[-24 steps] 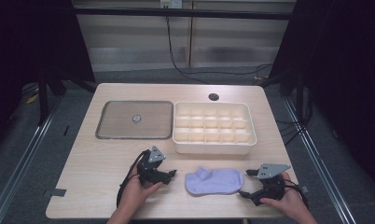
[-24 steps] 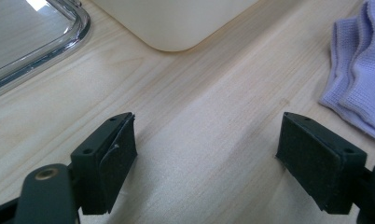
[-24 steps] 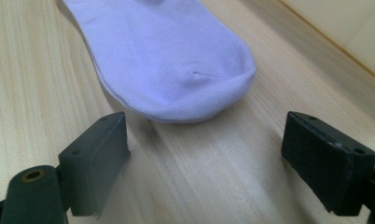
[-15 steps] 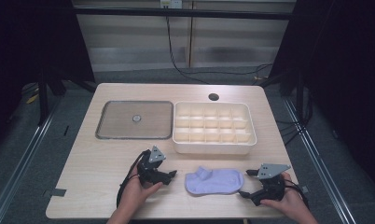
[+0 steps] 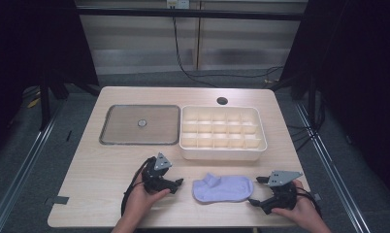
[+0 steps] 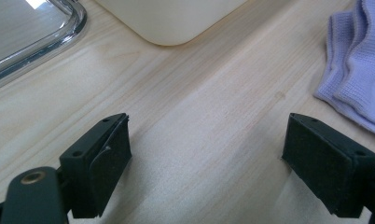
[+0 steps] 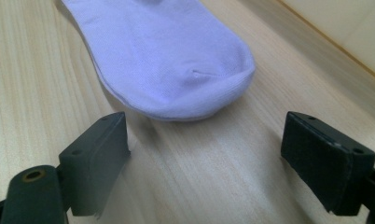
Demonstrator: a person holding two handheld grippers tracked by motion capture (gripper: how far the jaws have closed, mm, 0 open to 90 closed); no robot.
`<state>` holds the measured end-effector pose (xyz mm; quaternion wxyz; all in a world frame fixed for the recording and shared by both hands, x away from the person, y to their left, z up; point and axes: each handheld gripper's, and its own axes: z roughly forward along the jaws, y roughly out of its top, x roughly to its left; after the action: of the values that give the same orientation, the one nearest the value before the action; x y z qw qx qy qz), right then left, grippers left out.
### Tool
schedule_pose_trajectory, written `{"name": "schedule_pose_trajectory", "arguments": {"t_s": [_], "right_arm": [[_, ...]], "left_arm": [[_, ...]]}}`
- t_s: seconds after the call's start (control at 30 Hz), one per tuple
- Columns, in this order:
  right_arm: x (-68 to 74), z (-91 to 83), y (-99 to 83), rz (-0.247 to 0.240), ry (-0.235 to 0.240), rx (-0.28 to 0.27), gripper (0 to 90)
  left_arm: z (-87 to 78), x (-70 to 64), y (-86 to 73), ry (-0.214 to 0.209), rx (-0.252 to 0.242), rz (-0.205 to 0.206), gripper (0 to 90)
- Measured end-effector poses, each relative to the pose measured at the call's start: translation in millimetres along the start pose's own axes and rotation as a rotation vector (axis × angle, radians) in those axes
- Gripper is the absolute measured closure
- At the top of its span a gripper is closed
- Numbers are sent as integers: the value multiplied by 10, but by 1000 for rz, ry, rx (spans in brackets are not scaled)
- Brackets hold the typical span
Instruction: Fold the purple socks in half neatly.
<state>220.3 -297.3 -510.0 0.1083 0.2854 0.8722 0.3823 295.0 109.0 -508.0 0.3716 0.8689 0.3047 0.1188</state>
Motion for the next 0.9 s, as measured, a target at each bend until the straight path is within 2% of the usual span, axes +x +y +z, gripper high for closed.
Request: {"name": "schedule_pose_trajectory", "arguments": {"t_s": [0.07,0.13,0.17,0.2,0.23,0.3,0.4,0.43,0.6,0.7,0.73,0.9], "right_arm": [[0,0,0,0,1,0,142],[0,0,0,1,1,0,143],[0,0,0,1,1,0,143],[-1,0,0,1,1,0,143],[2,-3,0,0,-2,1,145],[1,-4,0,-1,-2,1,145],[1,-4,0,-1,-2,1,145],[1,-4,0,-1,-2,1,145],[2,-3,0,0,0,1,145],[1,-3,0,-1,-1,0,145],[1,-4,0,-1,-1,1,145],[0,-3,0,0,0,0,145]], "left_arm": [[-8,-2,11,2,15,-9,151],[-41,12,62,-28,57,-44,166],[-41,12,62,-28,57,-44,184],[-66,9,98,-39,86,-76,184],[-90,3,135,-65,104,-93,231],[-96,-20,157,-73,106,-106,233],[-109,-105,255,-119,146,-116,284],[-112,-115,270,-123,154,-117,292],[-126,-140,406,-211,204,-162,348],[-117,-140,450,-235,228,-174,380],[-104,-145,478,-240,253,-175,390],[-66,-163,539,-256,284,-175,425]]}}
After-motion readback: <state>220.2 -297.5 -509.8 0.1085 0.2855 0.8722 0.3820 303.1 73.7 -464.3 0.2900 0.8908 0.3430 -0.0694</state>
